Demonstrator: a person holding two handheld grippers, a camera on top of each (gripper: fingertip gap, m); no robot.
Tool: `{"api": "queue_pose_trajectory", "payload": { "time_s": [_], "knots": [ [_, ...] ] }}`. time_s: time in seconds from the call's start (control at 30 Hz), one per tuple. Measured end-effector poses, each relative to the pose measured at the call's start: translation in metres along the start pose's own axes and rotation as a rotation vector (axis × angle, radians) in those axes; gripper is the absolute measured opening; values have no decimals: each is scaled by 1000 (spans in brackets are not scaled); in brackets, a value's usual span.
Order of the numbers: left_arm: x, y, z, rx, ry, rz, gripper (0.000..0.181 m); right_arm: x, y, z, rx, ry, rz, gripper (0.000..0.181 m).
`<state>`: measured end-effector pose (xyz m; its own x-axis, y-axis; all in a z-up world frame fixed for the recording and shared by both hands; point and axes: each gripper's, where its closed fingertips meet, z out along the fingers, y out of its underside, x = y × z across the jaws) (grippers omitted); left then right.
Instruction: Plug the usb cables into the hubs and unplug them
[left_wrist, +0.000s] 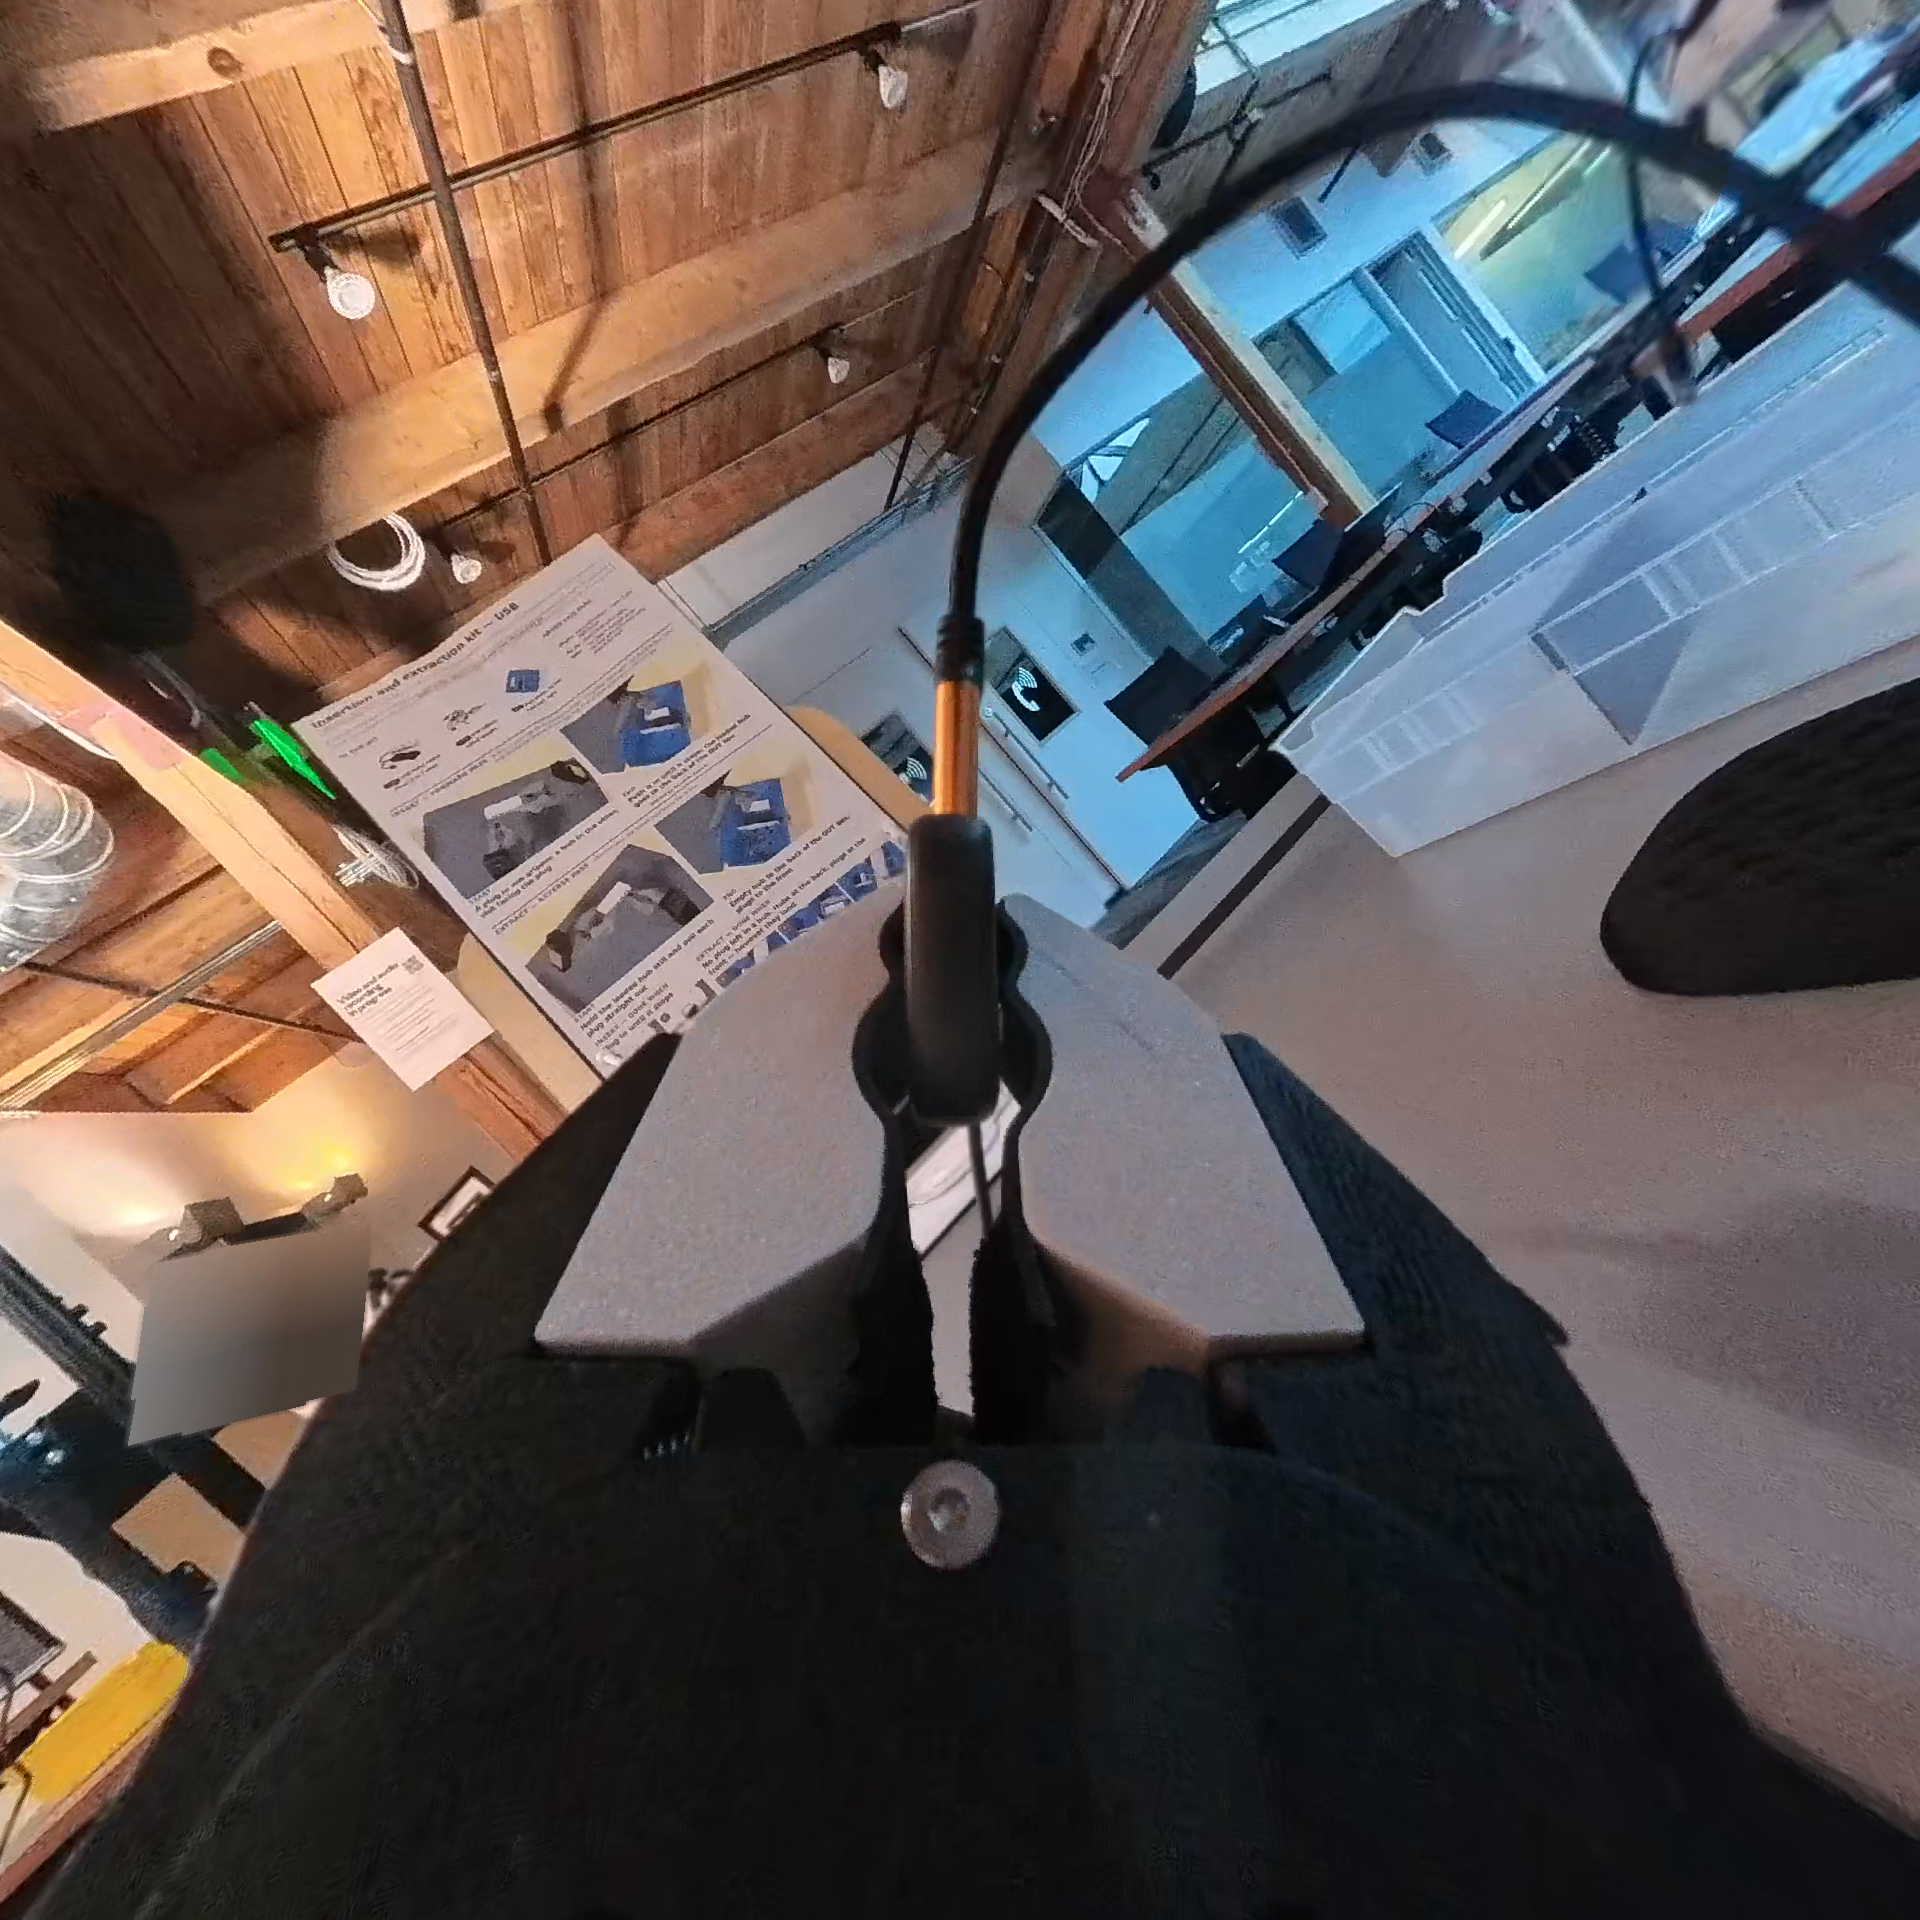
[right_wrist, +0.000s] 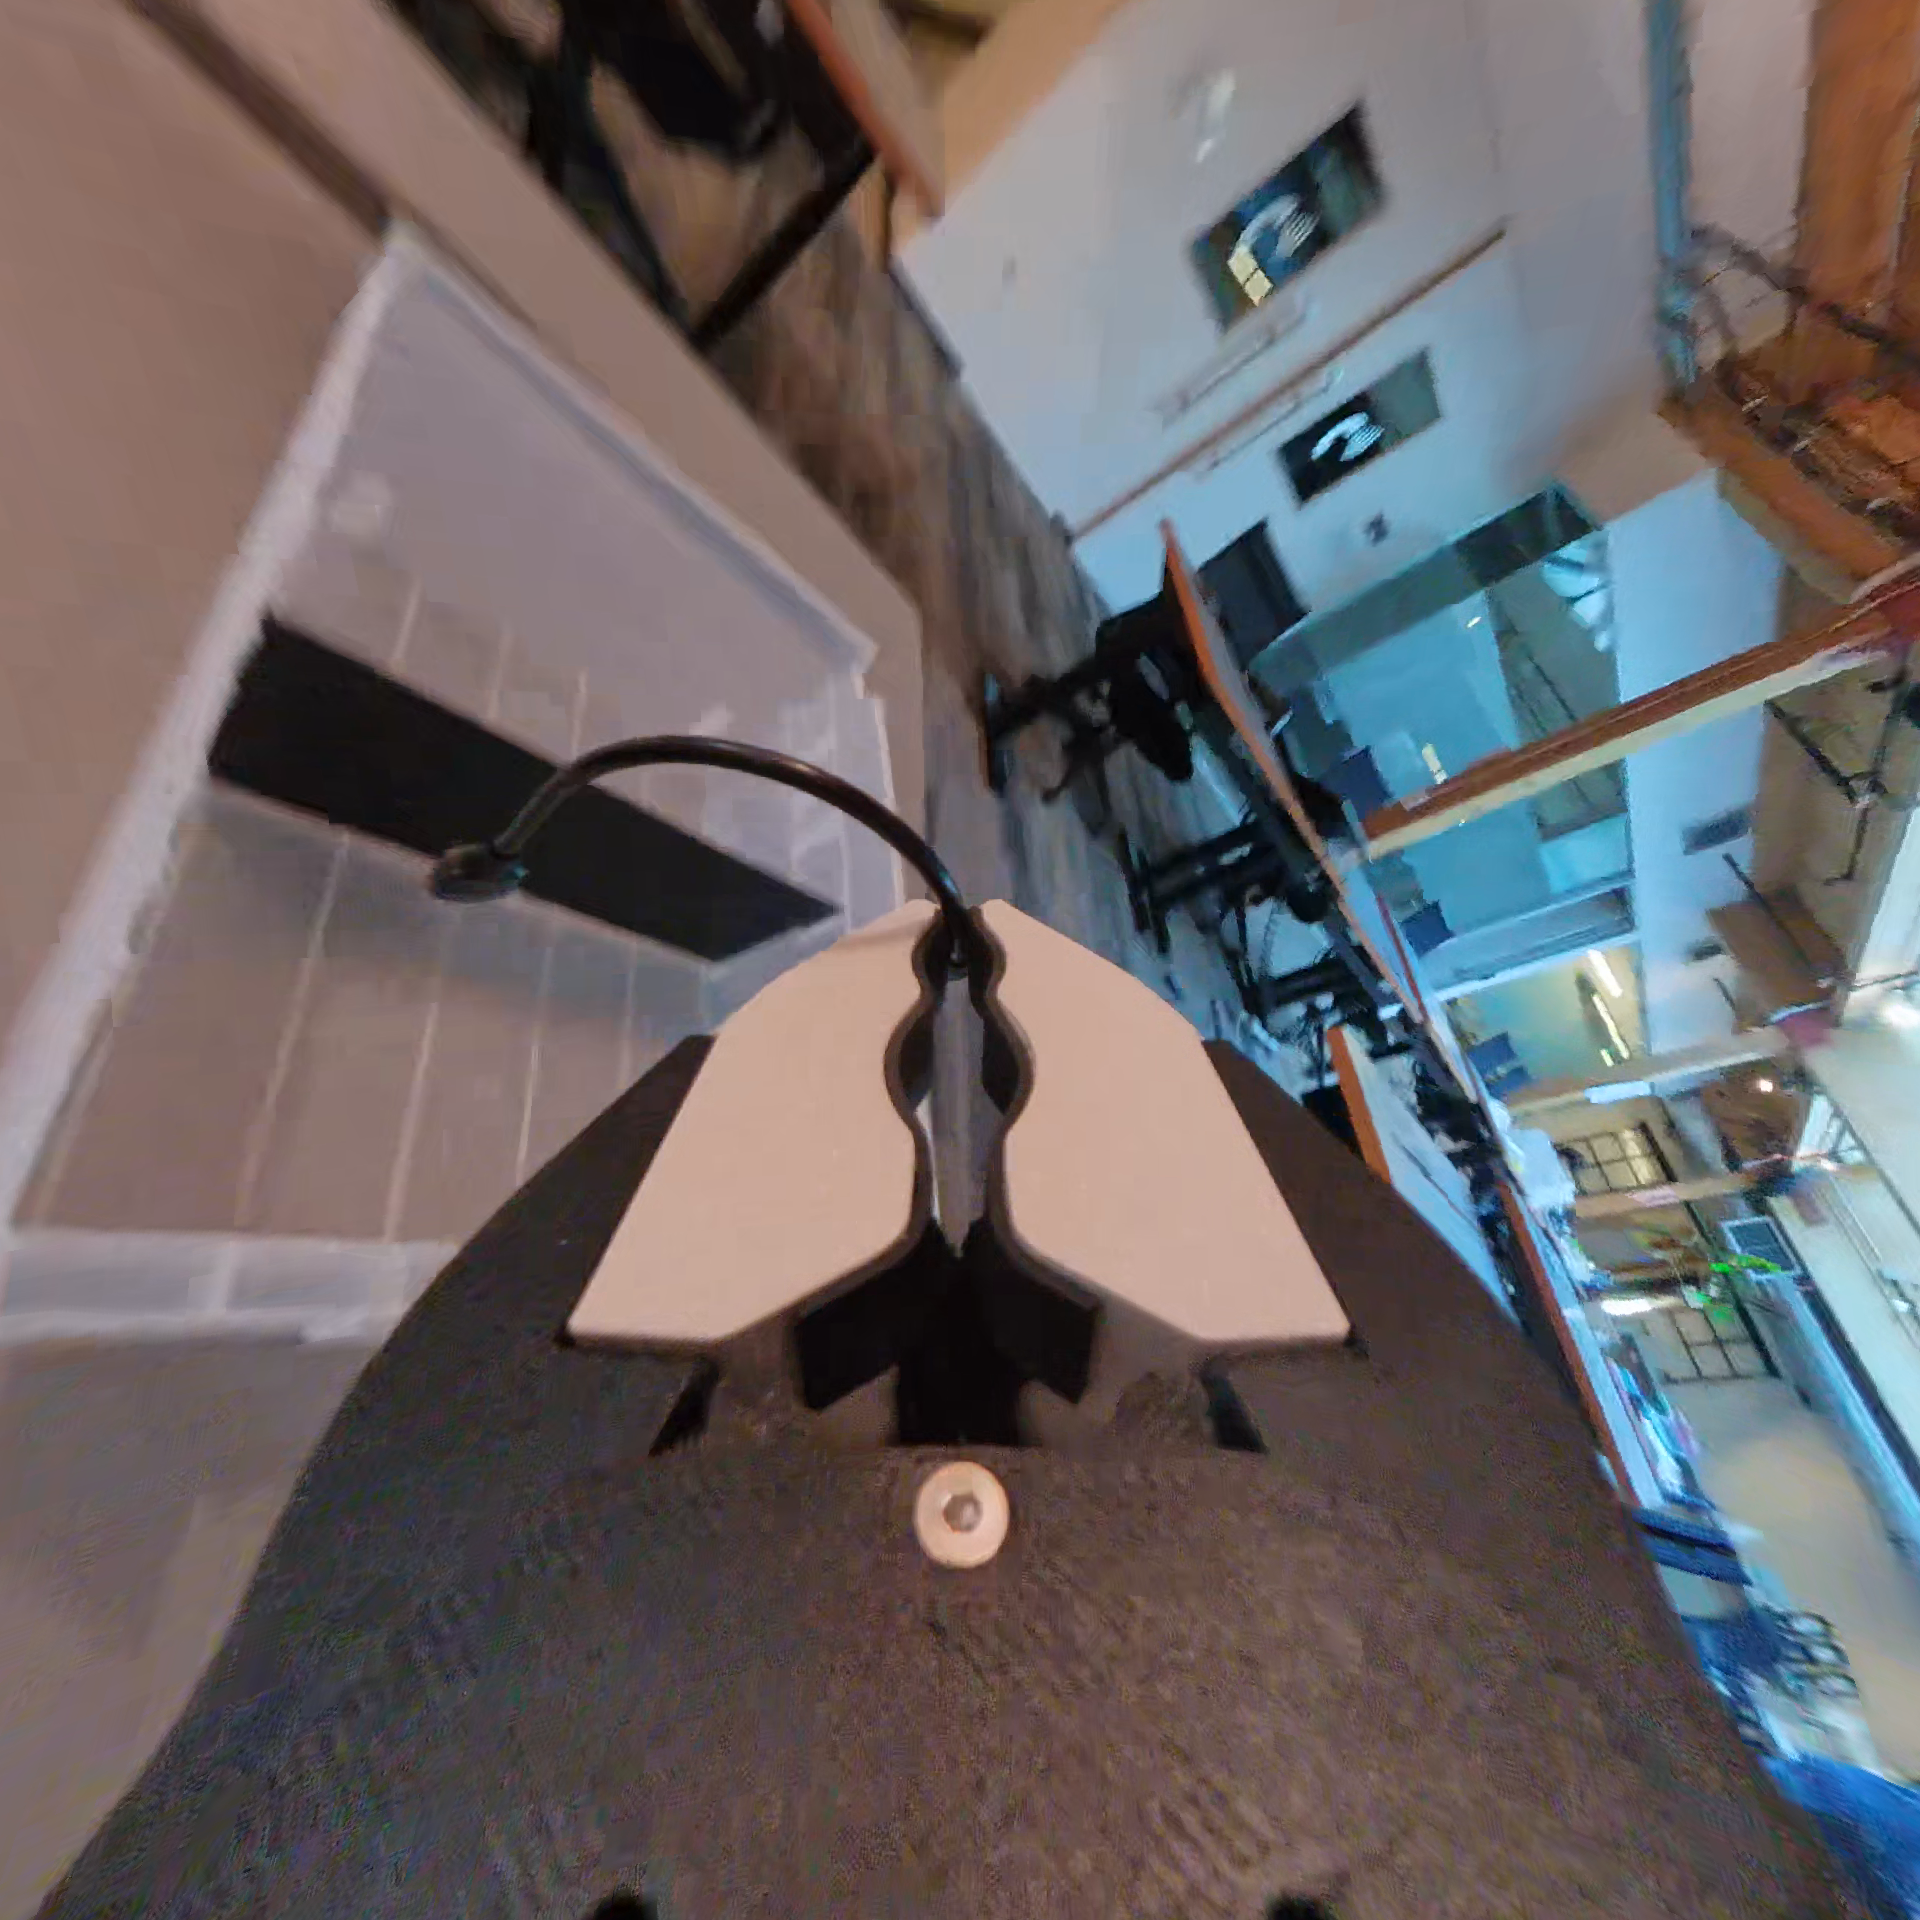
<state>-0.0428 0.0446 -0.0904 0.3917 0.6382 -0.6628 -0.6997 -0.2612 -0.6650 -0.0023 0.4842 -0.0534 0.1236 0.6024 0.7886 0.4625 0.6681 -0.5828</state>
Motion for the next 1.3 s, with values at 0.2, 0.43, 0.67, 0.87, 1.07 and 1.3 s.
{"api": "queue_pose_trajectory", "payload": {
  "time_s": [0.2,0.43,0.67,0.87,1.07,1.3],
  "knots": [
    [7,3,2,-13,26,16,13,-68,56,35,-210,-376,27,7],
    [17,5,4,-26,63,65,12,-91,63,40,-202,-475,229,26],
    [29,7,5,-35,97,155,12,-94,-35,-16,243,-643,421,29],
    [50,9,5,-33,172,304,12,-171,-159,-152,813,-1174,215,35],
    [72,17,4,-51,246,529,12,-247,-201,-196,800,-1508,23,34],
    [87,19,2,-38,295,628,12,-301,-199,-169,604,-1578,-113,22]
  ]
}}
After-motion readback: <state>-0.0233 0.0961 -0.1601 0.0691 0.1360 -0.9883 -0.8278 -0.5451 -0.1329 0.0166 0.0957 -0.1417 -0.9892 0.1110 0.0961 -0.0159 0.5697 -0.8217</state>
